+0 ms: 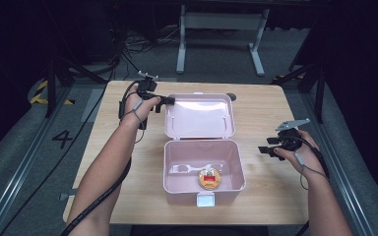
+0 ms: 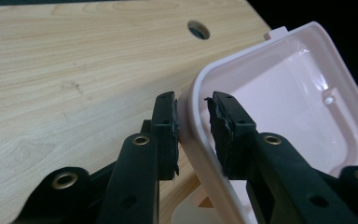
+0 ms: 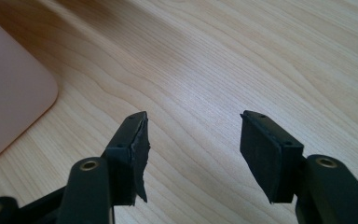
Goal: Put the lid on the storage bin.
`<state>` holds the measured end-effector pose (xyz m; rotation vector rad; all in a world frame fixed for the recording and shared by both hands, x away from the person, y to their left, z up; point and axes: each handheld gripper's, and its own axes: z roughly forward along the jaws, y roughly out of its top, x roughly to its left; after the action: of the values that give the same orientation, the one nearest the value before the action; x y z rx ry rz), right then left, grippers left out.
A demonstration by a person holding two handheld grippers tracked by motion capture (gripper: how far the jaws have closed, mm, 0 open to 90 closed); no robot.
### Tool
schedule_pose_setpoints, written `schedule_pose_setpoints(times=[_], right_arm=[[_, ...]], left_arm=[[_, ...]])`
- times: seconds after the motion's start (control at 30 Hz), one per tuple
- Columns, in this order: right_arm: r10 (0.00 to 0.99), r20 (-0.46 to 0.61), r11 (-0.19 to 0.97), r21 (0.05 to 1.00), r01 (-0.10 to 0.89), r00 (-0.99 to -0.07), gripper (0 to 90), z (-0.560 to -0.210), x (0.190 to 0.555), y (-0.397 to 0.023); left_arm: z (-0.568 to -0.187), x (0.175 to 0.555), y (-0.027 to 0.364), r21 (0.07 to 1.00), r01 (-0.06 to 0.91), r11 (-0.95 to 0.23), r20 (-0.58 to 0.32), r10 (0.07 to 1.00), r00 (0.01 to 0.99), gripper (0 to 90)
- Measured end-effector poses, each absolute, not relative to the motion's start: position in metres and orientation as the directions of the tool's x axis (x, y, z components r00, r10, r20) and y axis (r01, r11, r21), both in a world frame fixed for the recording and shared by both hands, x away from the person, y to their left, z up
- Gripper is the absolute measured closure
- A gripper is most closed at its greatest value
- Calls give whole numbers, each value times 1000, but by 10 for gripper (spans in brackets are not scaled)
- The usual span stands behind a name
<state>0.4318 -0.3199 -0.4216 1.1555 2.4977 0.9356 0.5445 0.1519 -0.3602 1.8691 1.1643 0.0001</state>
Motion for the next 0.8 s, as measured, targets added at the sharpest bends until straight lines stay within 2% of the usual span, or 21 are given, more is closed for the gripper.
schedule_pose_setpoints(times=[0.37,0.8], right_arm=[[729,50,496,648,577,-682,424,-419,435,-314],[714,73,483,669,565,-696,427,-412,438,-309]], left_arm=[[-329,532,150,758,625,-185,-345,699,626,742],[-299,511,153,810,551,-200,-304,660,687,754]])
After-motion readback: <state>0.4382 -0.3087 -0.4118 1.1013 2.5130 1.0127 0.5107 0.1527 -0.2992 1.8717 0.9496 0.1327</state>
